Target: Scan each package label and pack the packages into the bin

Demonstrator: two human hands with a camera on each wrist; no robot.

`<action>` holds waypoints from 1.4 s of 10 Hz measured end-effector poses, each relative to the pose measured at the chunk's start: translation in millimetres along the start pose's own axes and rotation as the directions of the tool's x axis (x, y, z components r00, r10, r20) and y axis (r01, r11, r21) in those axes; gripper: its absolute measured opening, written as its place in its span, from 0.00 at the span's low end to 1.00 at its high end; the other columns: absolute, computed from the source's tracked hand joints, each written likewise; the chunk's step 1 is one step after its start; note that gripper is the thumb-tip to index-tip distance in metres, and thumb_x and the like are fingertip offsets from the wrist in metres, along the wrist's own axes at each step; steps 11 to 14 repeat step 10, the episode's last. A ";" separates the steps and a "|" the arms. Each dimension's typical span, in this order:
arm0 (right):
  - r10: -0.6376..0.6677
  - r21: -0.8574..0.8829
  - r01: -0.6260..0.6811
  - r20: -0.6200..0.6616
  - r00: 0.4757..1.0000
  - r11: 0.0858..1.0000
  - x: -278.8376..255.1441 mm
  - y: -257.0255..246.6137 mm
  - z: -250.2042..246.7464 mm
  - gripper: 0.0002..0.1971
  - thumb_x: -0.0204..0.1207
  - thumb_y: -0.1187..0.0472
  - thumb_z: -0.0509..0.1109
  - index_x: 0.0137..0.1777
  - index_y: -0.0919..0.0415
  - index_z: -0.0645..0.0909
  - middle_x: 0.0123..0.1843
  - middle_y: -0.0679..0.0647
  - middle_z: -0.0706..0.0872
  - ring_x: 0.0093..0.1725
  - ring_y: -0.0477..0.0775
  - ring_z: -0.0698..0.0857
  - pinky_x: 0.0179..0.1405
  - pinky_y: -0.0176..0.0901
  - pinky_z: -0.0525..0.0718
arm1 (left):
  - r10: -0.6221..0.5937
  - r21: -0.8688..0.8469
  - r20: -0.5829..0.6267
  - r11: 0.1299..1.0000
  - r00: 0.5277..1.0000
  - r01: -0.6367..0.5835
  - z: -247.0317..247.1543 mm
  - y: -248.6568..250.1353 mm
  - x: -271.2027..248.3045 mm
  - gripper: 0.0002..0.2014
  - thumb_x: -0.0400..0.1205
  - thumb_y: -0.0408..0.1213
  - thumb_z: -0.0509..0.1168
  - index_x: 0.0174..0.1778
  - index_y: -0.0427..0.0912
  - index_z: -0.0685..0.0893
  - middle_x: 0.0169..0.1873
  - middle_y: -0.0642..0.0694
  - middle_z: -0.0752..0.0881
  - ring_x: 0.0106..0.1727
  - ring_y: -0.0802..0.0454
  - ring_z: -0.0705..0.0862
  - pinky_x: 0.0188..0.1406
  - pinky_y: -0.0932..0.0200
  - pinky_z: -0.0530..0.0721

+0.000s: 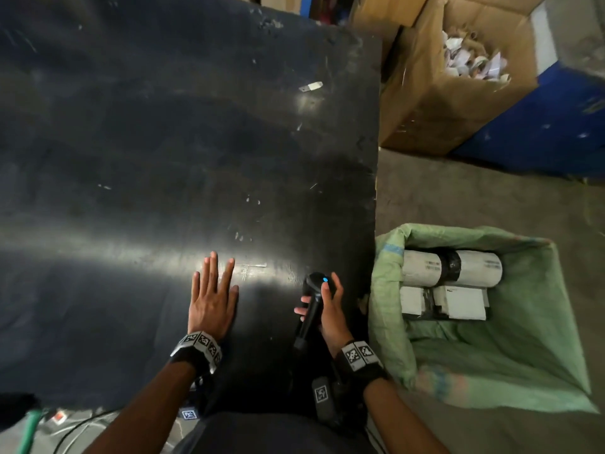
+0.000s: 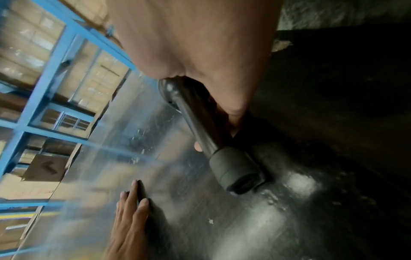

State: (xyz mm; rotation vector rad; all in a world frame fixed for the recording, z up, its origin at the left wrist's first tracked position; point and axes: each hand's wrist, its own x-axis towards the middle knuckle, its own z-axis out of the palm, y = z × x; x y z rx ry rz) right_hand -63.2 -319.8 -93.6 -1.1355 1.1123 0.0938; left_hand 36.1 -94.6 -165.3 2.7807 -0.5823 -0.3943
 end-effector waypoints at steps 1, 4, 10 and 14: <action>-0.005 0.028 0.005 -0.019 1.000 1.000 1.7 1.0 1.9 0.21 0.87 0.50 0.55 0.78 0.39 0.59 0.41 0.62 0.84 0.27 0.56 0.81 0.32 0.45 0.83 | -0.008 0.023 -0.003 1.000 1.000 0.008 4.1 0.2 0.9 0.31 0.89 0.49 0.47 0.90 0.48 0.52 0.90 0.40 0.44 0.90 0.43 0.44 0.87 0.37 0.52; -0.161 -0.067 0.159 -0.017 0.987 0.985 61.1 -104.2 27.9 0.18 0.88 0.49 0.52 0.76 0.42 0.62 0.36 0.61 0.81 0.22 0.54 0.75 0.20 0.40 0.75 | -0.038 0.053 0.042 0.998 0.998 0.036 6.8 -0.5 3.4 0.33 0.88 0.52 0.44 0.90 0.49 0.48 0.89 0.40 0.42 0.90 0.42 0.43 0.87 0.37 0.52; -0.188 -0.401 0.147 -0.065 0.980 0.904 147.7 -184.9 62.4 0.32 0.86 0.44 0.54 0.86 0.53 0.51 0.72 0.65 0.79 0.64 0.66 0.83 0.62 0.52 0.79 | -0.007 0.061 0.040 0.998 0.999 0.004 -1.7 -2.5 7.2 0.32 0.88 0.52 0.47 0.90 0.50 0.49 0.90 0.40 0.44 0.90 0.42 0.43 0.88 0.41 0.46; -0.188 -0.401 0.147 -0.065 0.980 0.904 147.7 -184.9 62.4 0.32 0.86 0.44 0.54 0.86 0.53 0.51 0.72 0.65 0.79 0.64 0.66 0.83 0.62 0.52 0.79 | -0.007 0.061 0.040 0.998 0.999 0.004 -1.7 -2.5 7.2 0.32 0.88 0.52 0.47 0.90 0.50 0.49 0.90 0.40 0.44 0.90 0.42 0.43 0.88 0.41 0.46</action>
